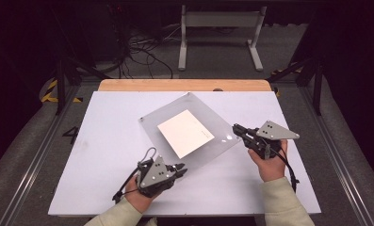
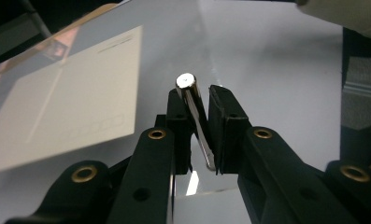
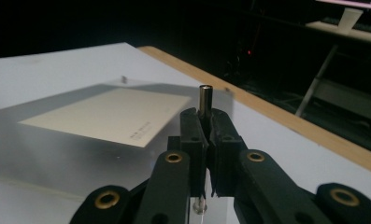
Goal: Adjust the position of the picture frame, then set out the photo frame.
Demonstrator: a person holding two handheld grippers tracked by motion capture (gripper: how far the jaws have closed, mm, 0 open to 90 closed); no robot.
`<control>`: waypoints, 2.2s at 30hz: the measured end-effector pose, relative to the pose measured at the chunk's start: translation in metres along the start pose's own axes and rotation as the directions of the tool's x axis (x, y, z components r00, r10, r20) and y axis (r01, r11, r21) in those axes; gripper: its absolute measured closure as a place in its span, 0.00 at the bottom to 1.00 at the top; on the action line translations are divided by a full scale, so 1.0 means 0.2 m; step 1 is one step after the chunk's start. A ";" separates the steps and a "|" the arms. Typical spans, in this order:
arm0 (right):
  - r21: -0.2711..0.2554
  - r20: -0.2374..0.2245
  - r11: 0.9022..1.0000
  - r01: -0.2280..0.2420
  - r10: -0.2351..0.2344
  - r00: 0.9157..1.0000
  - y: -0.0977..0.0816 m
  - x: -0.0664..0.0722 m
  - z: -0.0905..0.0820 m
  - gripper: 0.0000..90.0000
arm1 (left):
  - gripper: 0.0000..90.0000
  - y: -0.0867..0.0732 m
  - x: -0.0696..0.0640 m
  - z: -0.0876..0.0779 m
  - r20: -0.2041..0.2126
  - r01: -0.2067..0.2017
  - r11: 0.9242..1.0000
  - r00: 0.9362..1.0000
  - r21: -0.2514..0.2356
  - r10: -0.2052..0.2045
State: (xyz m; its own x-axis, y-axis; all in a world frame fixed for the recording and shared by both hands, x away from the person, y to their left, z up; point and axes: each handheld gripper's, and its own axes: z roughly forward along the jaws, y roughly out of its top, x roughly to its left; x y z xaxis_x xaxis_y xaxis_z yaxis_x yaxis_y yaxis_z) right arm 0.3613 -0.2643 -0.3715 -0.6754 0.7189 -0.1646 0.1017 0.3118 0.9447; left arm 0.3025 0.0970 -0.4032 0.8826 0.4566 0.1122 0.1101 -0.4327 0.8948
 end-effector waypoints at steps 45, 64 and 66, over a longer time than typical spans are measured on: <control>0.305 -0.110 0.952 -0.037 0.074 0.991 -0.31 0.23 0.03 0.94 | 0.93 -0.25 0.25 0.15 -0.009 0.096 0.961 0.995 0.261 -0.097; 0.316 -0.134 0.949 -0.014 0.059 0.989 -0.23 0.21 0.03 0.82 | 0.51 -0.18 0.31 -0.10 0.043 0.183 0.979 0.981 0.092 -0.188; 0.321 -0.163 0.947 -0.002 0.058 0.985 -0.23 0.20 0.04 0.83 | 0.49 -0.18 0.33 -0.13 0.026 0.183 0.980 0.982 0.075 -0.185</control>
State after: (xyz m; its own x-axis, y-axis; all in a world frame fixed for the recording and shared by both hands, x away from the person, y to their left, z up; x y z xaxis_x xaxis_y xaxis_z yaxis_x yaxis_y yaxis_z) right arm 0.3365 -0.2447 -0.4233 -0.7783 0.6249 -0.0615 0.3326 0.4934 0.8037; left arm 0.3454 0.1623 -0.4168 0.8585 0.5084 -0.0666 0.3034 -0.3991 0.8652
